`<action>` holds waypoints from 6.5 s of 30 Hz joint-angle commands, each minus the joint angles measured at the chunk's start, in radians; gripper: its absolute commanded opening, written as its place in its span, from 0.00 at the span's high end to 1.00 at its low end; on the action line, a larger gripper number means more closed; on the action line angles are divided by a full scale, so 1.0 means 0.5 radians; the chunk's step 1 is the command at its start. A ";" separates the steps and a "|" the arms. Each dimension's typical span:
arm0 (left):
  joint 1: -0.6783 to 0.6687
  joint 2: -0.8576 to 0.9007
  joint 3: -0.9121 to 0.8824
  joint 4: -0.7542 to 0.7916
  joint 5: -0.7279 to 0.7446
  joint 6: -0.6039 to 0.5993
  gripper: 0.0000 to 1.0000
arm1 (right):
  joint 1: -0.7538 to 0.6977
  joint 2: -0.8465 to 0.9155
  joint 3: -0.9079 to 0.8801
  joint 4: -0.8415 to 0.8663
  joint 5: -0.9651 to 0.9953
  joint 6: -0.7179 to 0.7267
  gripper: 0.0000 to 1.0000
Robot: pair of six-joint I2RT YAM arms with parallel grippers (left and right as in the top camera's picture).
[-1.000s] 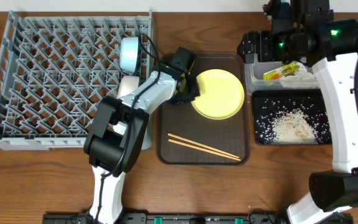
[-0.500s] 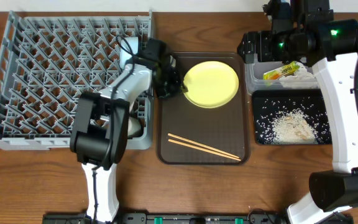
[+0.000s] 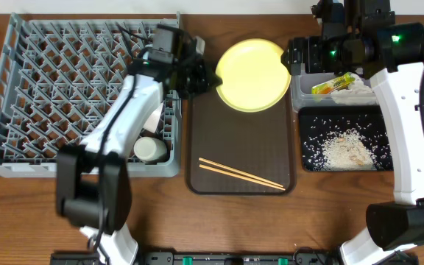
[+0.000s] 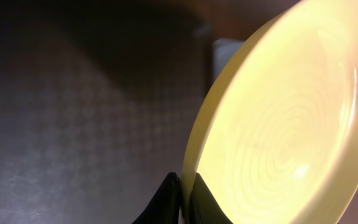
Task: Sort waste into correct bins and load items into the dishwasher
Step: 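Lift the yellow plate and carry it left into the dish rack, then stand the yellow plate upright in the rack and open the left gripper, then move the left gripper to the chopsticks on the tray and grasp one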
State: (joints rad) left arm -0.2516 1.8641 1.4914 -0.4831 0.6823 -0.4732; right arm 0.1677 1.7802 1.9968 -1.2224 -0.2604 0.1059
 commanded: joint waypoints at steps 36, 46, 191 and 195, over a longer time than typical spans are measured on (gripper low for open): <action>0.641 -0.550 0.010 0.308 -2.122 0.985 0.93 | 0.018 0.012 0.006 -0.002 0.004 0.003 0.01; 0.641 -0.295 0.010 0.449 -2.348 1.051 0.93 | 0.019 0.012 0.006 -0.002 0.004 0.003 0.01; -0.924 0.282 -0.361 -0.638 -1.148 -2.117 0.50 | 0.019 0.012 0.006 -0.002 0.004 0.003 0.01; -0.915 0.295 -0.361 -0.623 -1.138 -2.118 0.50 | 0.019 0.012 0.006 -0.002 0.004 0.003 0.01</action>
State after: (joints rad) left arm -0.7143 1.9957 1.3186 -0.7990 0.1062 -1.5219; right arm 0.1677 1.7802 1.9968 -1.2224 -0.2604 0.1059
